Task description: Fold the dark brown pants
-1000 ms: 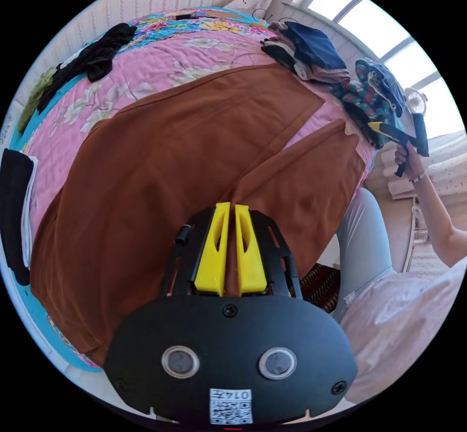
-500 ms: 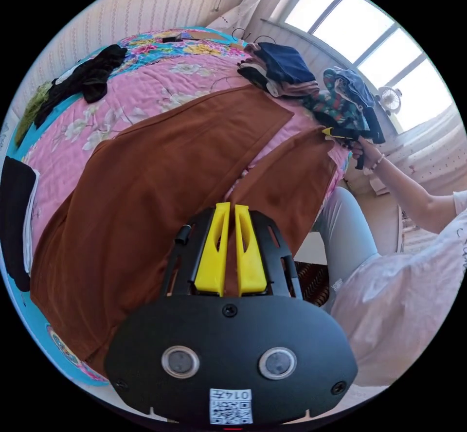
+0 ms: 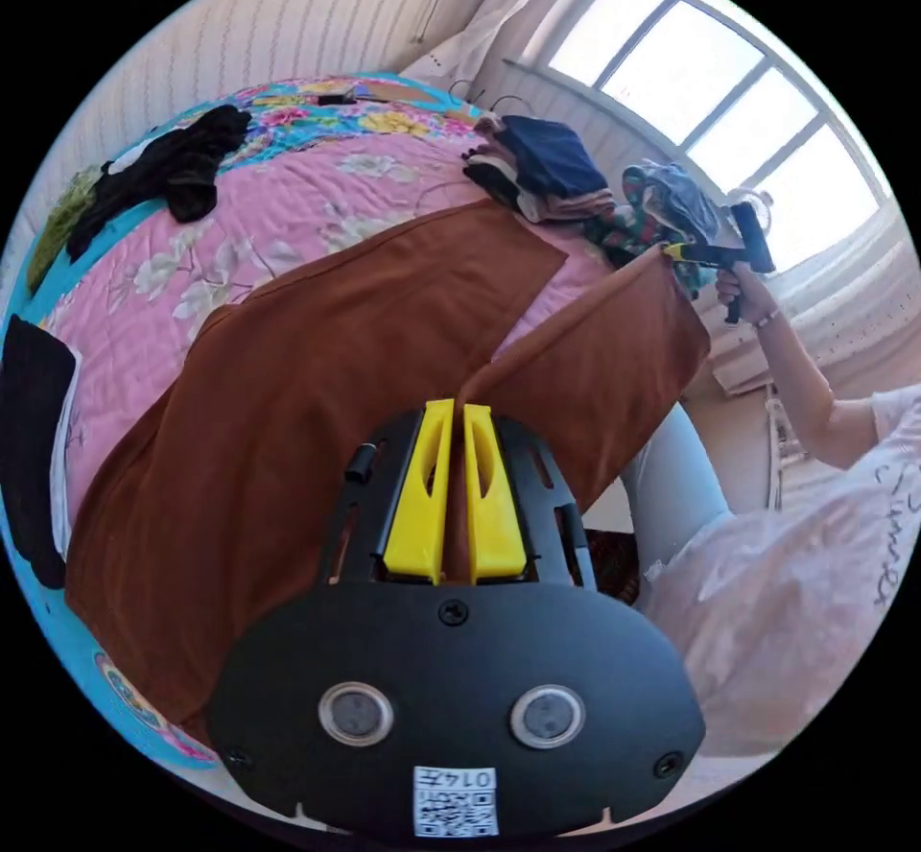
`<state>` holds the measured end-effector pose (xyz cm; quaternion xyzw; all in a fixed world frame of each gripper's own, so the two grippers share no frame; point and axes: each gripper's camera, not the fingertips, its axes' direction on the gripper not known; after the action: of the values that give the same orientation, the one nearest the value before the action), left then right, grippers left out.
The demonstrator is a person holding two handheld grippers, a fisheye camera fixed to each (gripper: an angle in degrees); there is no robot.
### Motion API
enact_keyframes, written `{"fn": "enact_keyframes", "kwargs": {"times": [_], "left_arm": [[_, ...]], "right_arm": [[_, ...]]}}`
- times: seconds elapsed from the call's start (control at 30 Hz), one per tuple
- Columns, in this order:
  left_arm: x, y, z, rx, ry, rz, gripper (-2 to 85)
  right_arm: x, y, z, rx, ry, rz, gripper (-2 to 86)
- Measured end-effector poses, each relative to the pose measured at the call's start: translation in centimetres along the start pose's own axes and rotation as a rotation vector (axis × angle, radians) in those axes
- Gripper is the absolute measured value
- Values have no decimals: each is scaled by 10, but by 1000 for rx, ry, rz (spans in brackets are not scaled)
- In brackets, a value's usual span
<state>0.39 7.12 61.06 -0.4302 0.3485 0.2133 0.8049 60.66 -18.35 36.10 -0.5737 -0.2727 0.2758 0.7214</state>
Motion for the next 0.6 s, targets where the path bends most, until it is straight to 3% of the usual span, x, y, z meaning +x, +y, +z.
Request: {"fn": "enact_keyframes", "kwargs": {"times": [0.13, 0.23, 0.43, 0.6], "left_arm": [[-5, -21, 57, -177, -102, -72, 20], [-8, -20, 49, -168, -88, -74, 35], [23, 33, -17, -29, -197, 133, 60], [91, 96, -10, -63, -77, 219, 86]], "right_arm": [[41, -41, 82, -126, 119, 204, 19], [39, -42, 93, -88, 175, 202, 32], [36, 39, 59, 105, 188, 158, 75], [49, 115, 95, 76, 98, 311, 100]]}}
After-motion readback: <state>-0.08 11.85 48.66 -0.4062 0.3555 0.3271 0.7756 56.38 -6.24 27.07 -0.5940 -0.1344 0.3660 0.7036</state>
